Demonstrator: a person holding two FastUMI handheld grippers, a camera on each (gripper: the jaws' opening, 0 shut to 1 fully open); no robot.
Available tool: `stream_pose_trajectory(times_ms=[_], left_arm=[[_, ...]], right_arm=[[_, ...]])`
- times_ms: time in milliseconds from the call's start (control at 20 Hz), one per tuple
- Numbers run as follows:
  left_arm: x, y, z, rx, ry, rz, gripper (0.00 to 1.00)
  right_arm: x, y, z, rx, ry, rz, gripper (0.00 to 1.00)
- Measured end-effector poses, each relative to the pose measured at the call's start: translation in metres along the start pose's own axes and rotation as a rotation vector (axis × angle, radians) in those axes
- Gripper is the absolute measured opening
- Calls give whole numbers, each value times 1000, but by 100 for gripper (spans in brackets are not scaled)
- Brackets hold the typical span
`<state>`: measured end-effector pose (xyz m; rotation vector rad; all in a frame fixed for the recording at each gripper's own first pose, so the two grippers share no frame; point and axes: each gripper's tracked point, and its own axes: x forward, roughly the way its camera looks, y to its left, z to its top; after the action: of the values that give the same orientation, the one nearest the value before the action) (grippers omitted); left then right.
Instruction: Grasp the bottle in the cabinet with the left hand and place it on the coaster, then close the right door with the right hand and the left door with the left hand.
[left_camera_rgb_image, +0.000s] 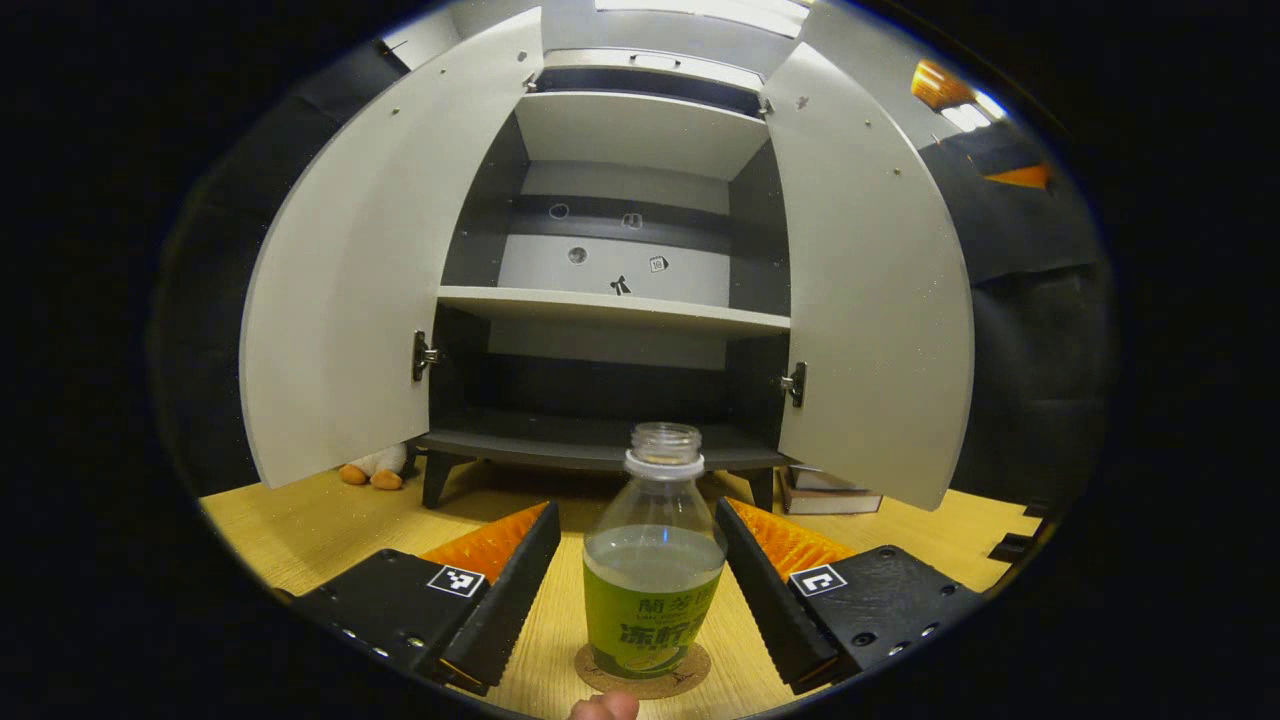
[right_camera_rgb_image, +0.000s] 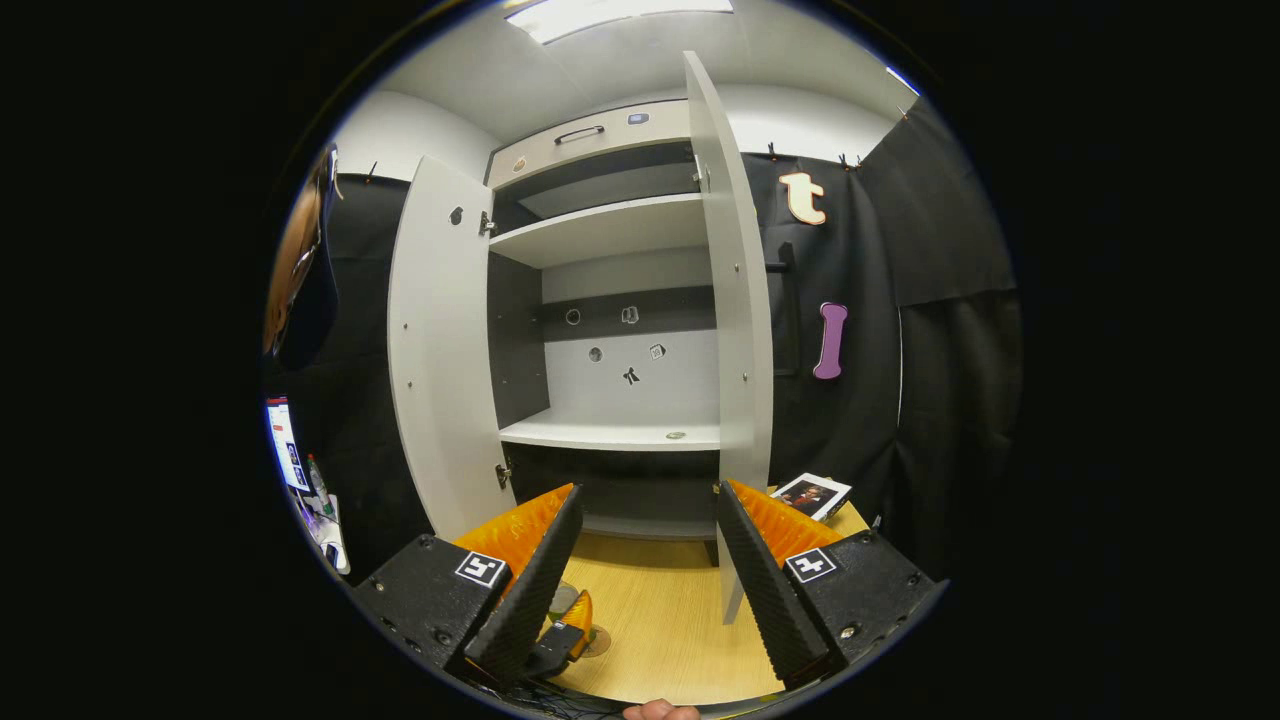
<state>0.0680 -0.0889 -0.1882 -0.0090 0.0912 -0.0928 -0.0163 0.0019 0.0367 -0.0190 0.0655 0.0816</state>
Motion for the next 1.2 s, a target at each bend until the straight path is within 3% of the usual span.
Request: stream_pose_trajectory(times_ms=[650,1000,1200], left_arm=[[-41,-5,113,-33,-74,-72,95],[-74,21,155,13,-72,6,94],[-87,26,167,-3,-51,16,95]], right_arm=[[7,-19,-2,58,-83,-14,84],[13,-7,-16,144,-112,38,83],[8,-16,-14,146,-118,16,83]])
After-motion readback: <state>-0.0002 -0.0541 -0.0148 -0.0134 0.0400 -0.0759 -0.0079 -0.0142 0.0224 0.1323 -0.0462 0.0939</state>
